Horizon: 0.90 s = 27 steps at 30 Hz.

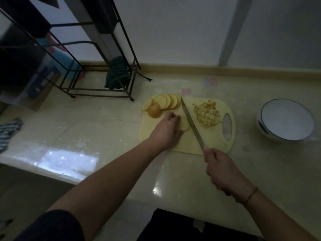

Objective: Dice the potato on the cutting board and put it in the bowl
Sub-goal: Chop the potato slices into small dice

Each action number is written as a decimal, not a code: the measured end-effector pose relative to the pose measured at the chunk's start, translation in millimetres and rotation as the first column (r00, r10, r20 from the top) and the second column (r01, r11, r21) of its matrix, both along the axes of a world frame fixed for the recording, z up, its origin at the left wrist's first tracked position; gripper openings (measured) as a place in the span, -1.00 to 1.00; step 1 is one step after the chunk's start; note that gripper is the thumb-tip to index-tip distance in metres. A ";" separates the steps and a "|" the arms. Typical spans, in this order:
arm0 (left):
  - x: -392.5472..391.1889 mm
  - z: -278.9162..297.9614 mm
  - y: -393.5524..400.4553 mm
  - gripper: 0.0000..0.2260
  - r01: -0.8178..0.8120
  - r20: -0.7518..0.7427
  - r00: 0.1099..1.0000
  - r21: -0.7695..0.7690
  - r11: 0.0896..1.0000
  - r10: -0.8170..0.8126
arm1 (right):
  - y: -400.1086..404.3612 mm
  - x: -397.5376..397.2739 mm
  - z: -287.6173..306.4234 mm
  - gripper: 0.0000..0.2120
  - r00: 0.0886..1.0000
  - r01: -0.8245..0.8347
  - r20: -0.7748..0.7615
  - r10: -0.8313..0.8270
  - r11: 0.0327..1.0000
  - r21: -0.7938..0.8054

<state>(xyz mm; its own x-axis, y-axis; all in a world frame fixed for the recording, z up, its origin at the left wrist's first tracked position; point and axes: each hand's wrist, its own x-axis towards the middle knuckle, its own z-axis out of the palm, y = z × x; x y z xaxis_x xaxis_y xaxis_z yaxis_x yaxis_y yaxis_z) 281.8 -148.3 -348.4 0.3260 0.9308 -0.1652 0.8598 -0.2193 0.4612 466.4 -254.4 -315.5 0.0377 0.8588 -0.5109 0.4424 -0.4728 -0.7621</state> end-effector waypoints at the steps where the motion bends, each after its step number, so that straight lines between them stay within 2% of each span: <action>1: -0.1 1.1 0.0 -0.47 0.022 -0.035 0.999 0.019 1.000 -0.021 | -0.1 0.3 0.8 -0.51 1.000 -0.006 0.007 0.006 1.000 0.004; 5: -2.3 5.0 0.1 -0.51 0.202 -0.209 0.965 0.200 0.959 -0.159 | -2.3 -1.6 4.8 -0.46 1.000 -0.011 0.024 0.010 0.999 0.045; 9: 1.1 -0.6 1.5 -0.61 0.323 -0.210 0.939 0.271 0.907 -0.272 | -1.8 -6.8 2.6 -0.47 1.000 0.006 0.029 -0.008 0.998 0.069; 23: -2.8 -13.9 12.7 -0.65 0.339 -0.107 0.941 0.311 0.888 -0.322 | -17.3 -2.9 5.5 -0.47 0.998 -0.036 0.046 0.034 0.998 0.051; 27: -4.3 -17.7 14.0 -0.69 0.346 -0.097 0.938 0.346 0.872 -0.334 | -18.2 -3.1 7.4 -0.52 0.992 -0.084 0.099 0.075 0.992 0.092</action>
